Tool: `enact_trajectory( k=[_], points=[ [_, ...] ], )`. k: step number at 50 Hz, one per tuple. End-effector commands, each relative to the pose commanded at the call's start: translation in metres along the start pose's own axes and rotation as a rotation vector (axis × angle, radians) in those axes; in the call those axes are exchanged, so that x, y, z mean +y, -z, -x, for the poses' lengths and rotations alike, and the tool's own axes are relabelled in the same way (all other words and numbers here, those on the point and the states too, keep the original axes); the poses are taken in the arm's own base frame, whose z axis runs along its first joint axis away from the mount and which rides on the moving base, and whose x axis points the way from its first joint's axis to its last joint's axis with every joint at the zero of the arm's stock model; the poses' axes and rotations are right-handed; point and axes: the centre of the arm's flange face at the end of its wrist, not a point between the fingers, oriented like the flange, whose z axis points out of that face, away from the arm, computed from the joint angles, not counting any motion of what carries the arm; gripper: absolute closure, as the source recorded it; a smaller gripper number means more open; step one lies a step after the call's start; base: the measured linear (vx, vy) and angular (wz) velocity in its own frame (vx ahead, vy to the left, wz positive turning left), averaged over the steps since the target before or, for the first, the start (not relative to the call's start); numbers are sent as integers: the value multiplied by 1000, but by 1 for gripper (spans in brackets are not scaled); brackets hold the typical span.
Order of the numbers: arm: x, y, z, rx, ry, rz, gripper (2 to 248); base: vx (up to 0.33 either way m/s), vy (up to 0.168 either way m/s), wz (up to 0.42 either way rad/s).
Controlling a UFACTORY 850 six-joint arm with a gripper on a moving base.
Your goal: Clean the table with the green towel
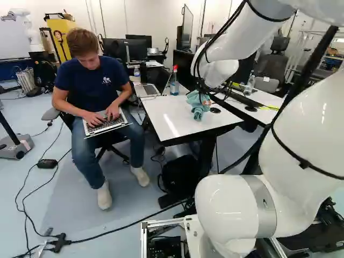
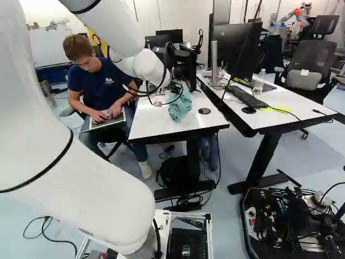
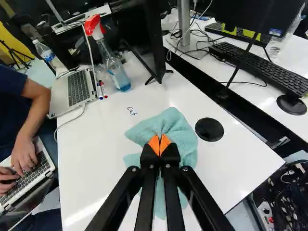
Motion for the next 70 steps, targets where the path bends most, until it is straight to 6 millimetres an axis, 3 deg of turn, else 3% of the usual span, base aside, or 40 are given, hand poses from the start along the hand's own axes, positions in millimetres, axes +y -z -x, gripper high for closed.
enact_trajectory(
  k=[14, 70],
  points=[
    [5, -29, -5, -29, -8, 17, 228, 0, 0, 0],
    [12, -83, 34, -158, -6, 42, 228, 0, 0, 0]
  ],
)
